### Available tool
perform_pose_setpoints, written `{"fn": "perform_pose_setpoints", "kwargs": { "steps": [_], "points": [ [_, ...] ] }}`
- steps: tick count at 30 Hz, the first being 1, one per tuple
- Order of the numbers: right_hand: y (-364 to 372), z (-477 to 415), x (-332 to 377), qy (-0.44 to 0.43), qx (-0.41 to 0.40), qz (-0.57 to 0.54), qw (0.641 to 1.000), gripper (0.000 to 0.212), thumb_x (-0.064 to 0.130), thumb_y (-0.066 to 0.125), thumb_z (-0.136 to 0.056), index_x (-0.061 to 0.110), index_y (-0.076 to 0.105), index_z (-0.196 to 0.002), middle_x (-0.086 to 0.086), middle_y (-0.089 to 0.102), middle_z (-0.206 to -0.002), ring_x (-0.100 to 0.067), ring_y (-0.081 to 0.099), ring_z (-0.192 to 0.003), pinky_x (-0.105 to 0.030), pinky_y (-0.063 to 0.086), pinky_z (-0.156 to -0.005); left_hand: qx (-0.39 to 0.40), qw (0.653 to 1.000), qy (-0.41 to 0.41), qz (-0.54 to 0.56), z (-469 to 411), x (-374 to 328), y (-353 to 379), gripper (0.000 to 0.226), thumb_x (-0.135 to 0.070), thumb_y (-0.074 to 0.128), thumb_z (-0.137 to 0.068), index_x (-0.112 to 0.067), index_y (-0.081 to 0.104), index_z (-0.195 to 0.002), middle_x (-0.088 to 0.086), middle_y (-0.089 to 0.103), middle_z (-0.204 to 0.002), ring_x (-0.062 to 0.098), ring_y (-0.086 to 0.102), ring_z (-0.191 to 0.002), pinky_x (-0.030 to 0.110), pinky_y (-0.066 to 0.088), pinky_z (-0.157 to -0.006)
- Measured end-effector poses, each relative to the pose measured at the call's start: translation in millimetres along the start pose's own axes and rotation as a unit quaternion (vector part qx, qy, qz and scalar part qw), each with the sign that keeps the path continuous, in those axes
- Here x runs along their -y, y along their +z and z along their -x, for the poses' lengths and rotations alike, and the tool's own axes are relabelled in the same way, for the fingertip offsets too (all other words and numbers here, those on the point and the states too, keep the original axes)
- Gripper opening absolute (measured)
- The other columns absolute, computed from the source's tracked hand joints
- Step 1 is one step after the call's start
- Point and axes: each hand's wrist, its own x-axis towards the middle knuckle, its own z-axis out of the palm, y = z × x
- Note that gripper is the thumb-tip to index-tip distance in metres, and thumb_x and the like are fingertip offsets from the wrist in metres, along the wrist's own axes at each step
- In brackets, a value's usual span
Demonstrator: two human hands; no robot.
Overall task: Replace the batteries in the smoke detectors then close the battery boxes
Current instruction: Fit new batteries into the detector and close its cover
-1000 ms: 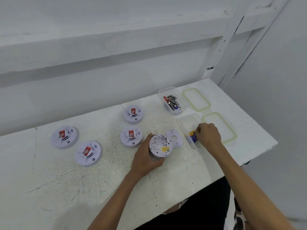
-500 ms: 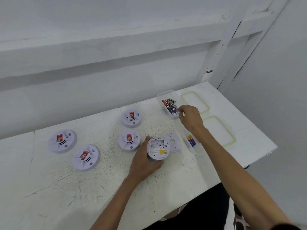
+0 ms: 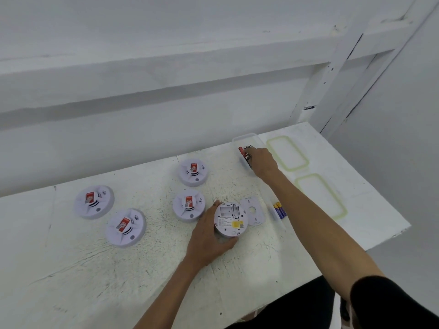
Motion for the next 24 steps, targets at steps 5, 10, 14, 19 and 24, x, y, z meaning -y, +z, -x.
{"fn": "perform_pose_setpoints", "kwargs": {
  "steps": [5,10,14,19,24],
  "points": [
    [3.0,-8.0,4.5,-0.002,0.036,0.02,0.999,0.041,0.0,0.047,-0.093,0.018,0.064,-0.125,-0.015,0.063,-0.104,-0.033,0.062,-0.085,-0.03,0.041,-0.06,-0.004,1.0,-0.001,-0.005,0.4,0.6,0.2,0.095,-0.064,0.081,-0.069,-0.05,0.028,-0.147,-0.02,0.04,-0.155,-0.003,0.038,-0.143,0.025,0.038,-0.114],
    [-1.8,-9.2,-1.4,0.015,0.021,0.006,1.0,0.028,0.006,0.052,-0.09,0.013,0.059,-0.116,-0.016,0.063,-0.098,-0.027,0.052,-0.076,-0.034,0.046,-0.058,-0.009,1.0,0.0,-0.003,-0.6,-1.3,0.2,0.095,-0.062,0.082,-0.069,-0.05,0.029,-0.146,-0.02,0.042,-0.154,0.0,0.04,-0.142,0.029,0.04,-0.115],
    [-8.3,2.1,-5.7,0.019,-0.002,-0.057,0.998,0.025,0.01,0.056,-0.088,0.015,0.061,-0.113,-0.015,0.066,-0.093,-0.031,0.06,-0.078,-0.04,0.056,-0.062,-0.008,1.0,-0.004,-0.012,-0.9,-0.1,-0.3,0.095,-0.063,0.082,-0.069,-0.051,0.029,-0.147,-0.015,0.044,-0.154,0.002,0.04,-0.143,0.034,0.04,-0.115],
    [-8.0,28.5,-7.5,0.032,-0.091,-0.144,0.985,0.024,0.015,0.059,-0.092,0.016,0.062,-0.116,-0.007,0.071,-0.096,-0.025,0.062,-0.081,-0.04,0.056,-0.066,-0.003,1.0,-0.008,-0.007,-0.8,-1.0,0.9,0.1,-0.059,0.083,-0.068,-0.038,0.031,-0.151,-0.013,0.045,-0.155,0.004,0.041,-0.143,0.037,0.042,-0.116],
    [-7.5,60.9,2.5,0.021,-0.182,-0.181,0.966,0.027,0.019,0.06,-0.093,0.019,0.061,-0.12,-0.001,0.07,-0.098,-0.021,0.058,-0.092,-0.03,0.041,-0.069,0.003,1.0,-0.018,-0.001,-0.7,-0.5,-0.1,0.102,-0.062,0.082,-0.066,-0.039,0.031,-0.151,-0.016,0.044,-0.153,0.0,0.04,-0.142,0.03,0.039,-0.115]
  ]
}}
